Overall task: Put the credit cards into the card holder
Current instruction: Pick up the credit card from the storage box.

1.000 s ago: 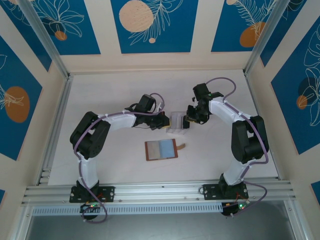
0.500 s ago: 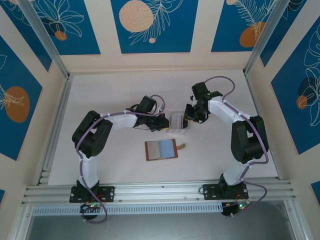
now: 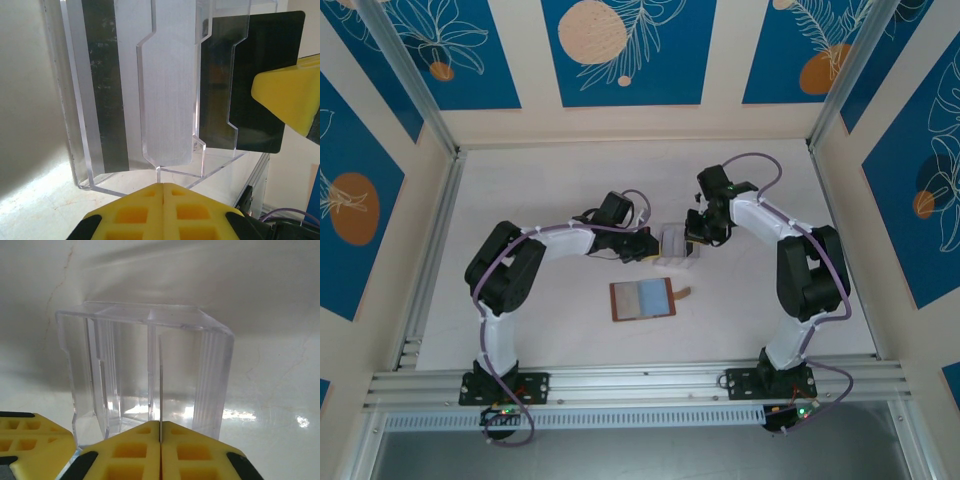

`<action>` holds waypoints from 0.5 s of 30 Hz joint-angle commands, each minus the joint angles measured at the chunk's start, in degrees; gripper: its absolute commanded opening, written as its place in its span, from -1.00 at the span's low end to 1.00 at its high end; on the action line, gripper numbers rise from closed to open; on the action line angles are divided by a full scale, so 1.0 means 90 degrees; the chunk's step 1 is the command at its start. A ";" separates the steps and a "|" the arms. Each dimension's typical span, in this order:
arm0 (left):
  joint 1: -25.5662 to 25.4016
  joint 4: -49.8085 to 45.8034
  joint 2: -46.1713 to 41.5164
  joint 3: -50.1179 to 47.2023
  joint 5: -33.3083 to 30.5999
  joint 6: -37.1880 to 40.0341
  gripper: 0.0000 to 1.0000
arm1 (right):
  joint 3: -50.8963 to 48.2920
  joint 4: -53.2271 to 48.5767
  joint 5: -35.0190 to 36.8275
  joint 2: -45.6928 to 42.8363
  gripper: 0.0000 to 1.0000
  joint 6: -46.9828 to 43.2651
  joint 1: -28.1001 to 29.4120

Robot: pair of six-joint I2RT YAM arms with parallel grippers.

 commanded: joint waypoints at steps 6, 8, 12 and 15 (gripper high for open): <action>0.0156 -0.0401 -0.0712 0.0137 0.0066 0.0267 -0.88 | 0.0315 -0.0341 0.0163 -0.0556 -1.00 -0.0023 0.0050; 0.0212 -0.0684 -0.1124 -0.0018 -0.0045 0.0500 -0.84 | 0.0332 -0.0390 0.0201 -0.0811 -1.00 -0.0042 0.0068; 0.0204 -0.1379 -0.1774 -0.0471 -0.0383 0.1022 -0.74 | 0.0333 -0.0463 0.0428 -0.1280 -1.00 -0.0057 0.0196; 0.0166 -0.1760 -0.2180 -0.1050 -0.0715 0.1329 -0.63 | 0.0265 -0.0415 0.0476 -0.1601 -1.00 -0.0144 0.0541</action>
